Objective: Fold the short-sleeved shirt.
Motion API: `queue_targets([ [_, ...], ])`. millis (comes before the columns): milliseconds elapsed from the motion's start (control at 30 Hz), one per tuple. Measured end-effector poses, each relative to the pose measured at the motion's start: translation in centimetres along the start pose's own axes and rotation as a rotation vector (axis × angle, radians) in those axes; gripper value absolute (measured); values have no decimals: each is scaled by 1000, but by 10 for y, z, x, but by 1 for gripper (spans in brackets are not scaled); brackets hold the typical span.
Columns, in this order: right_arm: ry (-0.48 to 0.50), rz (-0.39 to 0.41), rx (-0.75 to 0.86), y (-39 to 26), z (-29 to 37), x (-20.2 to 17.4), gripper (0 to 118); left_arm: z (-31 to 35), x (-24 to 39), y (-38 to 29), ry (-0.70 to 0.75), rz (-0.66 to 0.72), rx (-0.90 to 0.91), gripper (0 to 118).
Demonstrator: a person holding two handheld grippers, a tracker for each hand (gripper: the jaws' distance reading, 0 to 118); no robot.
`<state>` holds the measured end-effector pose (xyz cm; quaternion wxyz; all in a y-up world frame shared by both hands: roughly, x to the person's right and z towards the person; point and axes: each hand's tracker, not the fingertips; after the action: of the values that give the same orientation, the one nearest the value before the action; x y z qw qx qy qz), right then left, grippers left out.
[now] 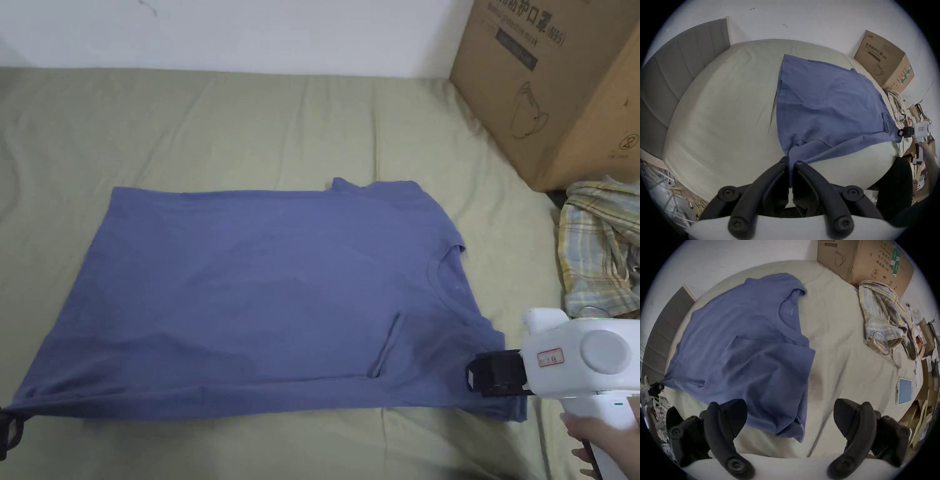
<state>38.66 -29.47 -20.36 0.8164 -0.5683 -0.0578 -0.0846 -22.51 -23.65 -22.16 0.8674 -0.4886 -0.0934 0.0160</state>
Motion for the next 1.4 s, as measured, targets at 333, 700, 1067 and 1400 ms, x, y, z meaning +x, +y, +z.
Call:
queue_targets([
  [333, 42, 33, 54, -9, 20, 1, 1, 1, -1, 1, 13, 3, -1, 2],
  [700, 99, -79, 202, -38, 72, 8, 1, 14, -2, 1, 33, 35, 23, 2],
  [1067, 118, -81, 297, 61, 58, 1, 1, -26, -6, 95, 49, 63, -48, 2],
  [1400, 99, -176, 190, 176, -44, 10, 1, -144, -17, 195, 46, 92, -226, 2],
])
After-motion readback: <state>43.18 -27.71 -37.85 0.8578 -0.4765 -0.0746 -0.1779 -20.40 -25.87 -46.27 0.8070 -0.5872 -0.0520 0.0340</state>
